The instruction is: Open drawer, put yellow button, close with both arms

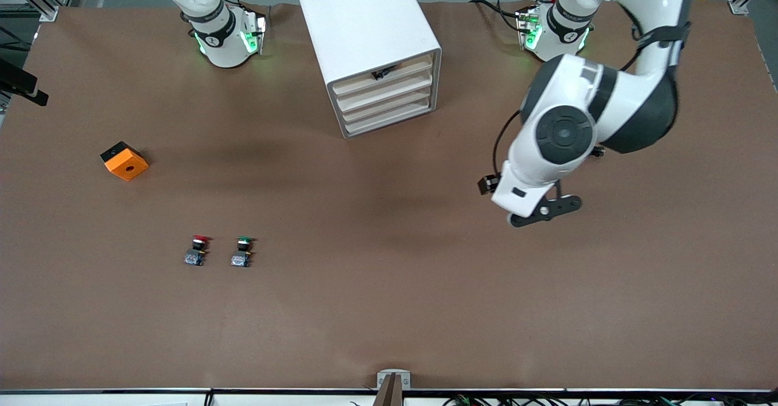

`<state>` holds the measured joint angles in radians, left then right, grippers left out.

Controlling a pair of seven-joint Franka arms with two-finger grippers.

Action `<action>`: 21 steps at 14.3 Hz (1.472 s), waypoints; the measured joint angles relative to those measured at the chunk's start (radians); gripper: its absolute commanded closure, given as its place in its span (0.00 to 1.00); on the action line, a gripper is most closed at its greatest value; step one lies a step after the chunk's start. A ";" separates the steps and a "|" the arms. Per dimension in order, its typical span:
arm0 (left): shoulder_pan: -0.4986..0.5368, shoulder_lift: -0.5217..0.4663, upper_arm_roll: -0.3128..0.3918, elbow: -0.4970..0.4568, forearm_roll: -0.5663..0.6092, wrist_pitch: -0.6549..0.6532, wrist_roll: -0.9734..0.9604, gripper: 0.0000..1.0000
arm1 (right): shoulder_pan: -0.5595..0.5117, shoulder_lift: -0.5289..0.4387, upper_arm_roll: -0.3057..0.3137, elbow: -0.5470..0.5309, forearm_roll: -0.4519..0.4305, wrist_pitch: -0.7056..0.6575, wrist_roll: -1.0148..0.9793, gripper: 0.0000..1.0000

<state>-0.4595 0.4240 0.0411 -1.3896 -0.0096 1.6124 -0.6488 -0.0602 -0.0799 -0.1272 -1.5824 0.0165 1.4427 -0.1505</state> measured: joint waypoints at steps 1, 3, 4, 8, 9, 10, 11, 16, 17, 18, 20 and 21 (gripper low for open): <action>0.025 -0.019 0.000 0.000 0.000 -0.013 0.043 0.00 | 0.000 0.000 0.000 0.000 0.000 0.001 0.000 0.00; 0.071 -0.057 0.000 -0.001 0.000 -0.035 0.115 0.00 | 0.000 0.000 0.000 -0.001 0.000 0.001 0.000 0.00; 0.089 -0.072 0.001 -0.001 0.000 -0.050 0.147 0.00 | 0.000 0.000 0.000 -0.001 0.000 0.002 0.000 0.00; 0.167 -0.121 0.001 -0.004 0.001 -0.102 0.291 0.00 | 0.000 -0.002 0.000 -0.001 0.000 0.002 0.000 0.00; 0.193 -0.138 0.001 -0.011 0.002 -0.109 0.331 0.00 | 0.000 -0.002 0.000 -0.001 0.000 0.004 0.000 0.00; 0.220 -0.158 0.001 -0.024 0.002 -0.113 0.369 0.00 | 0.000 -0.002 0.000 -0.001 0.000 0.006 0.000 0.00; 0.247 -0.184 0.001 -0.043 0.002 -0.116 0.408 0.00 | 0.000 -0.003 0.000 -0.001 0.000 0.009 0.000 0.00; 0.360 -0.338 0.000 -0.184 0.002 -0.091 0.535 0.00 | 0.000 -0.003 0.000 -0.001 0.000 0.012 -0.001 0.00; 0.373 -0.375 0.000 -0.232 0.002 -0.052 0.544 0.00 | 0.000 -0.003 0.000 -0.001 -0.002 0.012 -0.001 0.00; 0.380 -0.417 0.000 -0.292 0.002 0.004 0.551 0.00 | 0.000 -0.003 0.000 -0.001 -0.010 0.012 -0.001 0.00; 0.384 -0.501 -0.001 -0.424 0.002 0.128 0.552 0.00 | 0.000 -0.003 0.001 -0.001 -0.026 0.012 -0.003 0.00; 0.383 -0.538 -0.002 -0.478 0.002 0.170 0.552 0.00 | 0.000 -0.003 0.001 -0.001 -0.029 0.012 -0.003 0.00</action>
<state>-0.0760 -0.1141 0.0390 -1.8673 -0.0077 1.7826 -0.0972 -0.0607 -0.0829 -0.1264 -1.5835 -0.0129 1.4550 -0.1537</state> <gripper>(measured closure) 0.000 0.000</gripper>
